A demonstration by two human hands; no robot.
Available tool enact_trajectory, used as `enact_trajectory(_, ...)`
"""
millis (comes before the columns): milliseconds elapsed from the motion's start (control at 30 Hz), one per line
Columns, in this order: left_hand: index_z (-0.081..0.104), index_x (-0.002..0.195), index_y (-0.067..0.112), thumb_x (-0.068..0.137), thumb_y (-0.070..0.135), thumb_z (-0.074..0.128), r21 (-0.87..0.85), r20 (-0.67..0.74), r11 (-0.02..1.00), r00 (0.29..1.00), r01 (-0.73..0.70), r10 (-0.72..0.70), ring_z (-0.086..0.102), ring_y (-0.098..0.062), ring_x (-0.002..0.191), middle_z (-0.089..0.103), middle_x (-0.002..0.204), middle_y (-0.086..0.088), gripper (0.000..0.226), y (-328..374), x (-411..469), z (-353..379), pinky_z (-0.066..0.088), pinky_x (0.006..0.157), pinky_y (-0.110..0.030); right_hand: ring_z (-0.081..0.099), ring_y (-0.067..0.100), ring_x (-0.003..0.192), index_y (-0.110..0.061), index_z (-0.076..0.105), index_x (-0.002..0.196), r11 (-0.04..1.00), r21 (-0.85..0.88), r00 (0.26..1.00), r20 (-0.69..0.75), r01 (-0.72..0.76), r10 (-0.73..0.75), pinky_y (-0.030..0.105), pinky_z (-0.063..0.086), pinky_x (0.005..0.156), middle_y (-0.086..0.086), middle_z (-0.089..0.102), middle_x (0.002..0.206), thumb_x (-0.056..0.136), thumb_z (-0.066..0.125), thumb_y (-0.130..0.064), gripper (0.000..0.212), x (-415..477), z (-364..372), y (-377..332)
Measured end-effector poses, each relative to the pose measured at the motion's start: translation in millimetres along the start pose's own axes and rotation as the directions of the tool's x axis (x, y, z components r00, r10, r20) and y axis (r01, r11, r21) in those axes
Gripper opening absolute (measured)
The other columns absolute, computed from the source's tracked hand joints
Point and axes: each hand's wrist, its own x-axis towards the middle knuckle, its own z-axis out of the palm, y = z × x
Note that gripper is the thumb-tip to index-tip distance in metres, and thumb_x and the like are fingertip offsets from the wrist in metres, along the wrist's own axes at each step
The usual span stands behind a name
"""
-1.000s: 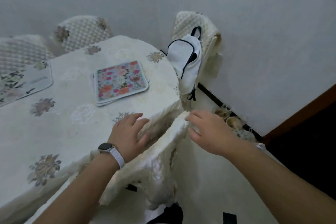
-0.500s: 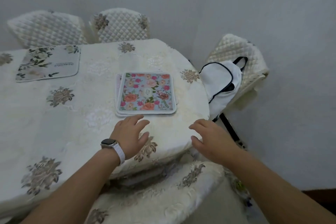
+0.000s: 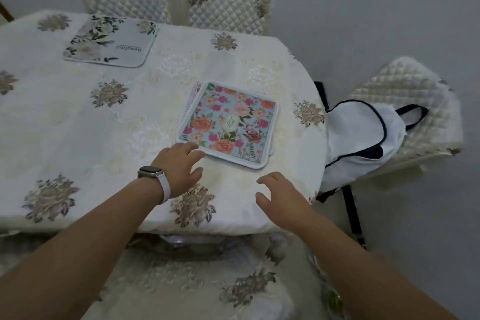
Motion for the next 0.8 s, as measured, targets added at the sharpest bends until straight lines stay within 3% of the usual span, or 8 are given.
enact_trajectory(167, 0.054, 0.131, 0.019, 0.092, 0.039, 0.051, -0.076, -0.004, 0.985, 0.988, 0.154, -0.155, 0.046, -0.03, 0.125, 0.05, 0.14, -0.008, 0.044, 17.8, 28.6, 6.4, 0.044, 0.096, -0.045, 0.048, 0.018, 0.121, -0.02, 0.044, 0.139, 0.989, 0.146, 0.997, 0.071, -0.031, 0.021, 0.034, 0.043, 0.096, -0.001, 0.038, 0.143, 0.096, 0.05, -0.035, 0.046, 46.2, -13.6, 33.9)
enact_trajectory(267, 0.056, 0.129, 0.016, 0.091, 0.036, 0.053, -0.171, -0.037, 0.942, 0.954, 0.287, -0.298, 0.048, -0.032, 0.121, 0.052, 0.136, -0.009, 0.043, 14.8, 48.5, 9.1, 0.046, 0.095, -0.045, 0.049, 0.017, 0.111, -0.018, 0.043, 0.139, 0.961, 0.266, 0.994, 0.096, -0.079, 0.055, 0.032, 0.043, 0.092, 0.003, 0.037, 0.141, 0.096, 0.052, -0.032, 0.047, 77.5, -21.7, 45.5)
enact_trajectory(367, 0.056, 0.128, 0.017, 0.091, 0.034, 0.055, -0.235, 0.038, 0.878, 0.906, 0.418, -0.421, 0.047, -0.032, 0.122, 0.049, 0.138, -0.01, 0.041, 5.5, 64.6, 14.5, 0.044, 0.097, -0.046, 0.047, 0.014, 0.099, -0.016, 0.045, 0.137, 0.932, 0.332, 0.987, 0.121, -0.143, 0.109, 0.028, 0.04, 0.086, 0.007, 0.039, 0.137, 0.095, 0.053, -0.031, 0.046, 103.0, -24.0, 52.7)
enact_trajectory(500, 0.056, 0.127, 0.017, 0.09, 0.033, 0.054, -0.227, 0.115, 0.838, 0.868, 0.496, -0.482, 0.048, -0.032, 0.121, 0.05, 0.136, -0.011, 0.04, -14.5, 81.0, 29.1, 0.043, 0.099, -0.044, 0.059, 0.022, 0.094, -0.015, 0.046, 0.137, 0.865, 0.447, 0.973, 0.132, -0.228, 0.188, 0.031, 0.044, 0.078, 0.009, 0.047, 0.136, 0.094, 0.053, -0.03, 0.046, 128.6, -22.3, 58.4)
enact_trajectory(633, 0.052, 0.13, 0.011, 0.089, 0.028, 0.055, -0.25, 0.161, 0.78, 0.819, 0.574, -0.551, 0.048, -0.036, 0.118, 0.048, 0.133, -0.017, 0.044, -31.1, 97.5, 42.6, 0.042, 0.098, -0.044, 0.057, 0.019, 0.1, -0.014, 0.034, 0.144, 0.78, 0.563, 0.962, 0.15, -0.273, 0.228, 0.031, 0.043, 0.079, 0.005, 0.051, 0.132, 0.094, 0.057, -0.03, 0.057, 144.5, -13.5, 61.8)
enact_trajectory(733, 0.05, 0.131, 0.01, 0.086, 0.027, 0.058, -0.261, 0.133, 0.759, 0.801, 0.596, -0.584, 0.048, -0.038, 0.116, 0.046, 0.132, -0.019, 0.049, -39.4, 108.2, 49.4, 0.042, 0.098, -0.045, 0.057, 0.009, 0.084, -0.013, 0.034, 0.141, 0.713, 0.631, 0.948, 0.13, -0.306, 0.292, 0.026, 0.042, 0.07, -0.006, 0.057, 0.106, 0.093, 0.058, -0.025, 0.054, 154.9, -10.4, 62.7)
enact_trajectory(800, 0.047, 0.133, 0.011, 0.085, 0.028, 0.061, -0.289, 0.121, 0.745, 0.795, 0.601, -0.595, 0.047, -0.038, 0.118, 0.044, 0.134, -0.018, 0.053, -42.9, 114.9, 52.6, 0.042, 0.099, -0.046, 0.051, 0.002, 0.076, -0.014, 0.037, 0.139, 0.653, 0.677, 0.929, 0.131, -0.338, 0.345, 0.022, 0.038, 0.06, -0.014, 0.051, 0.09, 0.095, 0.056, -0.022, 0.049, 161.0, -10.9, 62.7)
